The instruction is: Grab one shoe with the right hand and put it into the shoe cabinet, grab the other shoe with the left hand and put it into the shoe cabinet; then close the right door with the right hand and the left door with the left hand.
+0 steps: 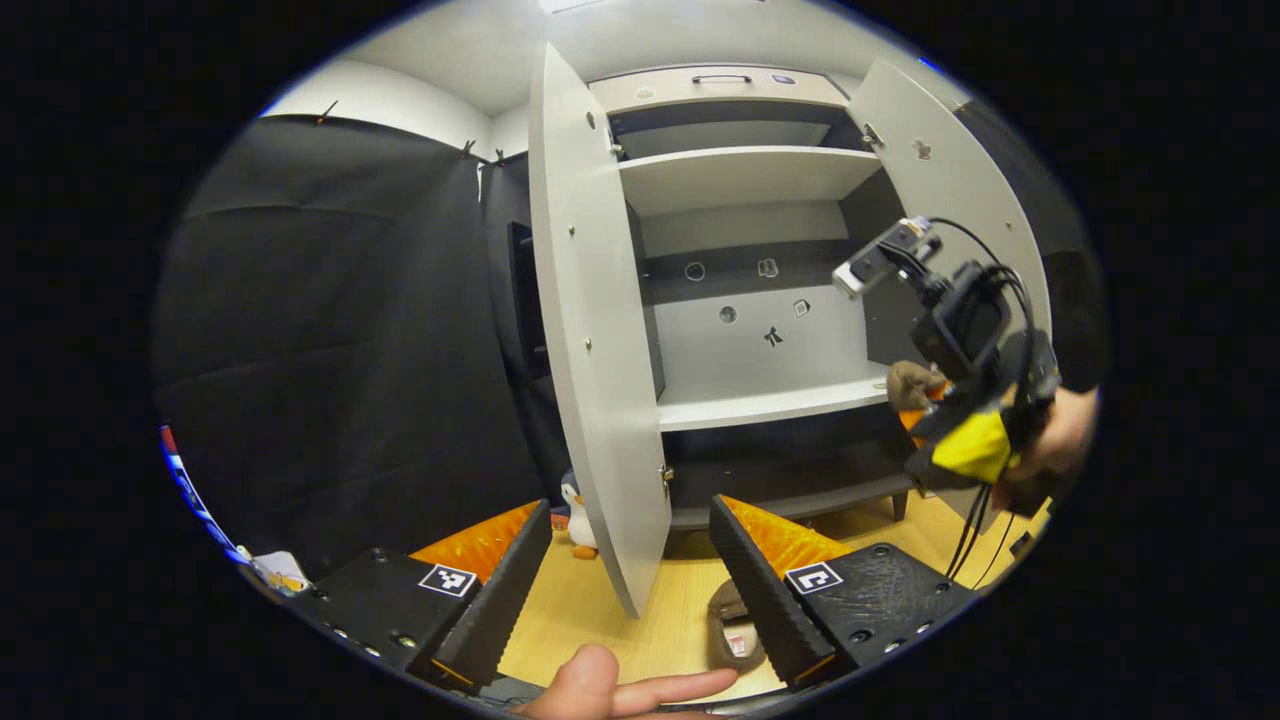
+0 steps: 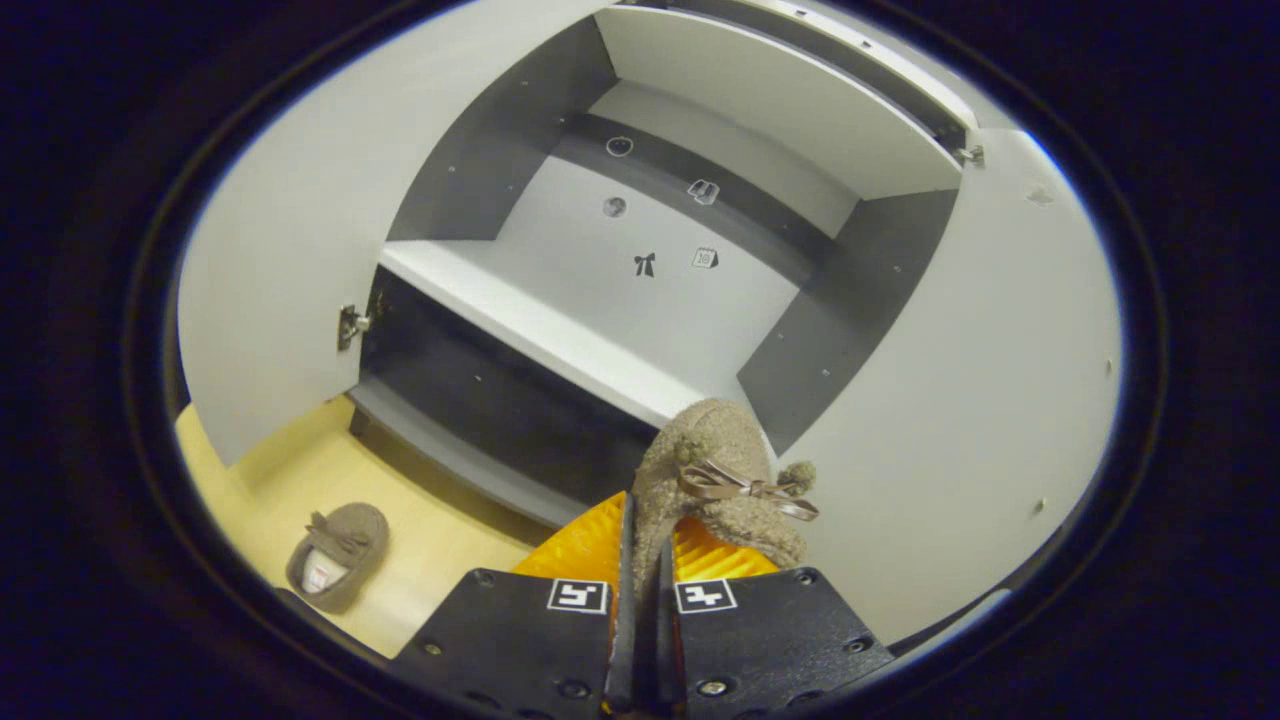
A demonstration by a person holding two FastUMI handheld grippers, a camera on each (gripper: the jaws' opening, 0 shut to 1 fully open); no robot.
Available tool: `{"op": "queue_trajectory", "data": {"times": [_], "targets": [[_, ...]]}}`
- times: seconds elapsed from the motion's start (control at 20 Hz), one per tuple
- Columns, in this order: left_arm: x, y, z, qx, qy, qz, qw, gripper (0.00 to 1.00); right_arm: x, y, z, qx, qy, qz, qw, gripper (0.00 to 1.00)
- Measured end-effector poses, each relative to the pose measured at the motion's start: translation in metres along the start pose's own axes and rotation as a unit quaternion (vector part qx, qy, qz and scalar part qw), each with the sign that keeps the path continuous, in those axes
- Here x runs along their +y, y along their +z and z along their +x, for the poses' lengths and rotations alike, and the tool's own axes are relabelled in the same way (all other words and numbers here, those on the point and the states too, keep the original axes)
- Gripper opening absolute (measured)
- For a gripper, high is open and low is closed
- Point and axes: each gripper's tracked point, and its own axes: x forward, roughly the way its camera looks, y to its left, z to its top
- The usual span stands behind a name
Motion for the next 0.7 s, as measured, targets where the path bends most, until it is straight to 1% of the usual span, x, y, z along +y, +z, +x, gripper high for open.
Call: {"op": "queue_trajectory", "data": {"times": [0.05,0.15,0.3,0.4,0.5,0.6,0.7], "targets": [[0.0,-0.001,-0.001,0.0,0.0,0.006,1.0,0.96,-0.007,0.016,0.008,-0.004,-0.004,0.002,1.0,0.11],[0.003,-0.004,-0.004,0.003,0.003,0.008,1.0,0.96,-0.021,0.045,0.035,-0.006,-0.024,-0.01,1.0,0.12],[0.011,-0.003,-0.006,0.007,0.029,0.012,0.999,0.96,-0.027,0.085,0.074,-0.006,-0.02,-0.018,1.0,0.12],[0.017,-0.002,-0.009,0.012,0.051,0.007,0.999,0.96,-0.032,0.107,0.105,-0.008,-0.027,-0.03,0.999,0.11],[0.02,-0.004,-0.012,0.025,0.068,-0.004,0.997,0.96,-0.031,0.117,0.138,0.005,-0.029,-0.039,0.999,0.12],[0.023,-0.005,-0.016,0.036,0.083,-0.01,0.996,0.96,-0.026,0.119,0.168,0.033,-0.02,-0.03,0.999,0.12],[0.027,-0.002,-0.019,0.036,0.099,-0.005,0.994,0.96,-0.019,0.117,0.19,0.053,-0.008,-0.024,0.998,0.11]]}}
